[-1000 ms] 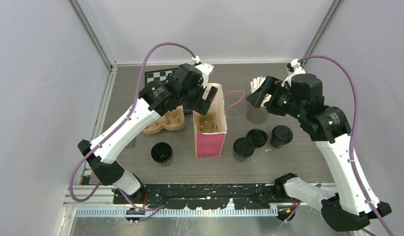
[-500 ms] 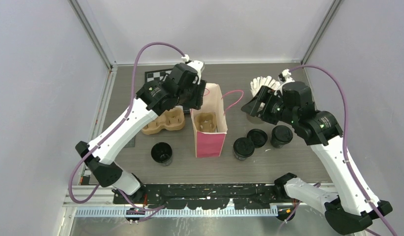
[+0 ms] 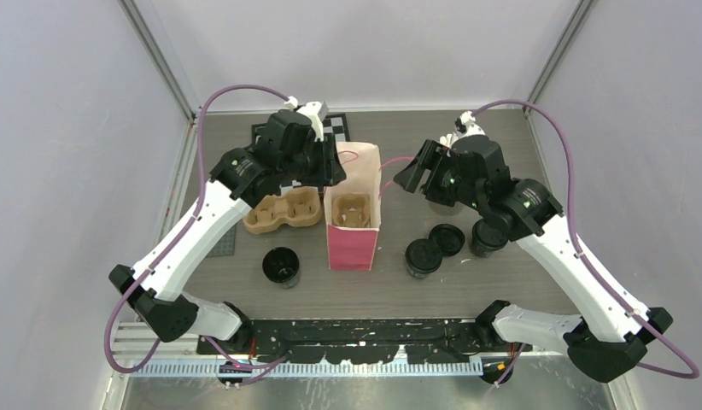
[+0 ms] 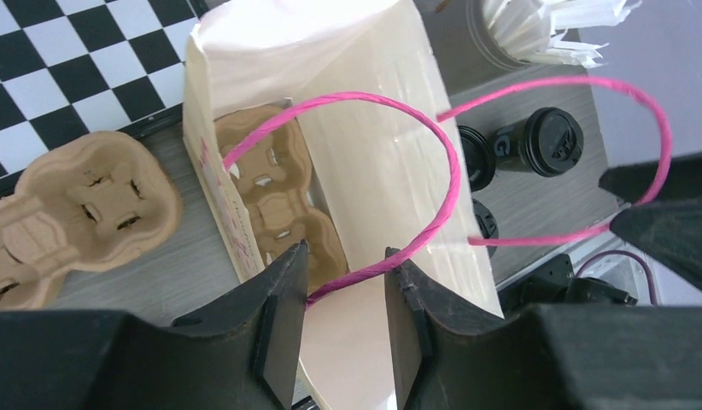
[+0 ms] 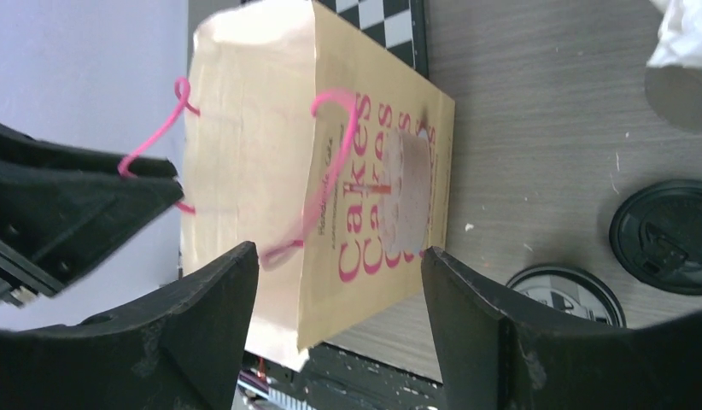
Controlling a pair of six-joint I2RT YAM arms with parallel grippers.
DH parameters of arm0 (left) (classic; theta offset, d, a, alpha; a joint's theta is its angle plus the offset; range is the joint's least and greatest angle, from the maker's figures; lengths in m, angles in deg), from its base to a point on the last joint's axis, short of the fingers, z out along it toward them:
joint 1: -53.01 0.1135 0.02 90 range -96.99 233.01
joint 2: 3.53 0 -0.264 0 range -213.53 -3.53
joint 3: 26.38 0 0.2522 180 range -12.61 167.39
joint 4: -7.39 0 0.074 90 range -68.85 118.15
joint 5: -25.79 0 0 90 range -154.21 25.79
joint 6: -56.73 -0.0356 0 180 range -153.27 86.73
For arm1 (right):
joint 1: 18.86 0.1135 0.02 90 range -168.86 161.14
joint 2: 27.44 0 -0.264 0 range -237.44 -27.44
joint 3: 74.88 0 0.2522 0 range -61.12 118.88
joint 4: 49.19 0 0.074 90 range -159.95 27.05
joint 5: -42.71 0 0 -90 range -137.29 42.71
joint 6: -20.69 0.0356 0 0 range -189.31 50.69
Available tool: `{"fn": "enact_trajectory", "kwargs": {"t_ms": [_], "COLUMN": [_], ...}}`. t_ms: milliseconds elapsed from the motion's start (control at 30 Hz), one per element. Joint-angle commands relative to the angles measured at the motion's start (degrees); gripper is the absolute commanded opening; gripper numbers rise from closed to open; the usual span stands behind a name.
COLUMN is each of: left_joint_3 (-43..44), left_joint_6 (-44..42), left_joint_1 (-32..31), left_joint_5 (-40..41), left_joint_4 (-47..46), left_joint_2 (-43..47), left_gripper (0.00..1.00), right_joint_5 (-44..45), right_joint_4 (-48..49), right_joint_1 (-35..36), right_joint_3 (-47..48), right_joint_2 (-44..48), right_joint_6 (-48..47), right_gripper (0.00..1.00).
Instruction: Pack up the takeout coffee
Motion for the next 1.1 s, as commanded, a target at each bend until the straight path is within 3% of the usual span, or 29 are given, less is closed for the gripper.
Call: {"fn": "enact_trajectory", "kwargs": {"t_ms": [0,167,267,433,533,633,867,1067], "left_joint_3": [1.6,1.0,1.6,2.7,2.6,1.7,-0.4,1.0], "left_joint_6": [-0.8,-0.5,0.0,1.4,3.6,7.3,9.9,9.6], "left_joint_1": [0.2,0.2,0.2,0.5,1.7,4.2,7.7,8.1], "left_joint_5": [-3.2,-3.5,-2.7,-1.1,-1.4,-2.1,-0.6,-0.6], "left_joint_4": [-3.0,-4.3,-3.4,-2.3,-1.4,-0.1,0.9,3.5], "left_joint_2": [1.6,2.7,2.6,2.5,2.7,3.6,7.2,6.0], "left_gripper": [0.4,0.4,0.37,0.31,0.36,0.4,0.51,0.52], "right_joint_5": [4.4,5.4,6.0,8.5,9.6,9.4,9.8,8.8], "right_joint_4": [4.8,5.2,5.3,5.3,5.5,5.4,4.7,4.7], "right_joint_1": [0.3,0.3,0.3,0.2,0.2,0.2,0.2,0.2], "right_joint_3": [5.6,6.8,6.6,5.6,4.9,4.5,3.5,2.7], "right_joint_2": [-1.7,-4.0,-4.5,-4.7,-4.7,-4.5,-2.9,-2.7], "right_joint_6": [2.0,6.2,7.3,6.3,5.3,4.4,2.2,1.2], "right_gripper": [0.76,0.75,0.69,0.41,0.14,0.01,0.0,0.0]}}
